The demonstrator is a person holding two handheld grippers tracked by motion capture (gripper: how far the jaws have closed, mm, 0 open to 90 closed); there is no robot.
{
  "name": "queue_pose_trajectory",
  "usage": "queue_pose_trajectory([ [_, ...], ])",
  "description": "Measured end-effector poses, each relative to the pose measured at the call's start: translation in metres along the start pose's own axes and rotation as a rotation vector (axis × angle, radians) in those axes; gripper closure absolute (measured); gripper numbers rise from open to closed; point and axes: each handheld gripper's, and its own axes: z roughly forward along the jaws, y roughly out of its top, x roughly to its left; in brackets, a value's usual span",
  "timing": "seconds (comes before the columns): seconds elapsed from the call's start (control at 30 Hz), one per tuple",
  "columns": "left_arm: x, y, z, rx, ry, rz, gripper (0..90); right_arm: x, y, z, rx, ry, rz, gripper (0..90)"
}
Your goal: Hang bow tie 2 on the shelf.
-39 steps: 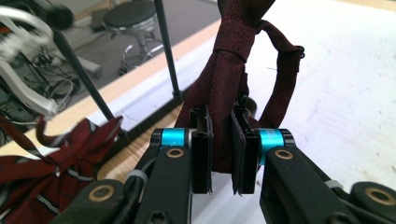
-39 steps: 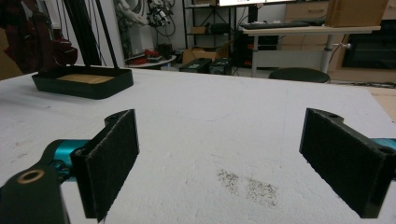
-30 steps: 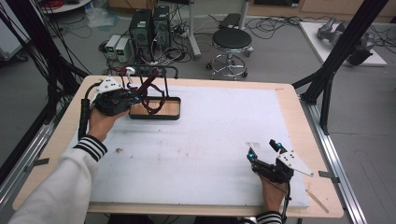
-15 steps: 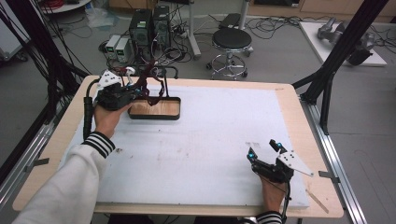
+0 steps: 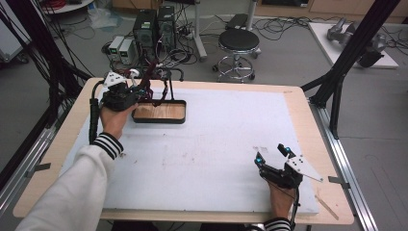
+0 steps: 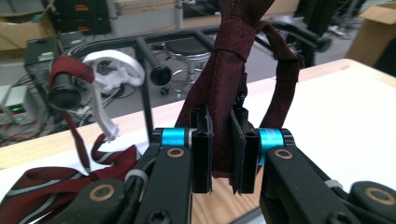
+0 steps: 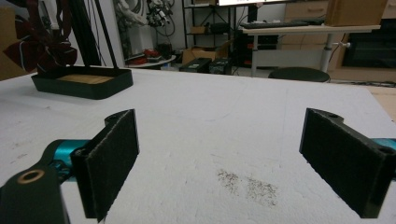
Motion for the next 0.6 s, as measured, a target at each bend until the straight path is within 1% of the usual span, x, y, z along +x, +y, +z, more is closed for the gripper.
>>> queue_pose_trajectory([
  [0.1,0.002,-0.001,0.005,0.011,0.006,-0.028,80.5,0.000,0.000,0.000,0.005,0.000,-0.002,11.1],
  [0.23,0.002,-0.002,0.011,0.016,0.014,-0.032,80.5,0.000,0.000,0.000,0.002,-0.001,-0.004,11.1],
  [0.3,0.002,-0.002,0.014,0.016,0.022,-0.025,80.5,0.000,0.000,0.000,0.000,0.000,0.000,11.1],
  [0.43,0.003,-0.001,0.017,0.018,0.033,-0.028,80.5,0.000,0.000,0.000,0.003,-0.001,0.004,11.1],
  [0.6,0.004,-0.006,0.026,0.041,0.054,-0.010,80.5,0.000,0.000,0.000,0.003,-0.003,0.004,11.0],
])
